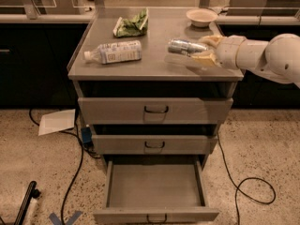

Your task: Pick redbull can from bottom drawer and place on counter

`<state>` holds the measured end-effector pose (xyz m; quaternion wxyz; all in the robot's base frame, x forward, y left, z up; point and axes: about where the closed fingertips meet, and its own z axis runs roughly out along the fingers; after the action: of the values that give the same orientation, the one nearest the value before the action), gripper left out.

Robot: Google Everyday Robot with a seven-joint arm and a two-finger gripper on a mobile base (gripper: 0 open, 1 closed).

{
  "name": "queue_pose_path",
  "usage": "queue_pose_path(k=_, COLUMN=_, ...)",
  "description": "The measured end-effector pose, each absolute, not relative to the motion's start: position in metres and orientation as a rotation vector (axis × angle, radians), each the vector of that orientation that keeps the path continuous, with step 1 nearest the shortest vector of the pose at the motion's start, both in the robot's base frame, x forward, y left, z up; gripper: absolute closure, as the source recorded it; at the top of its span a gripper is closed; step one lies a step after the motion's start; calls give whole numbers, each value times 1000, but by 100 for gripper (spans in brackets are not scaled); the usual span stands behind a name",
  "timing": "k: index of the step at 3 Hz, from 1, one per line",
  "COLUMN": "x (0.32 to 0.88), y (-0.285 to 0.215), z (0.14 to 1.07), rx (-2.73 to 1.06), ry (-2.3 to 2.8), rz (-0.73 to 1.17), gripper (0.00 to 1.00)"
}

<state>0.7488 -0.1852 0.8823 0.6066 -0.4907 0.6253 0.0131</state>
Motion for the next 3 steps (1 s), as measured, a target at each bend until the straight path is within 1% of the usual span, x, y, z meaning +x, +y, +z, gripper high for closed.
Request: queue_pose_path(k=3, x=749, y=-185, z=882, rx=-1135, ry=1446, rz=31, gripper=11)
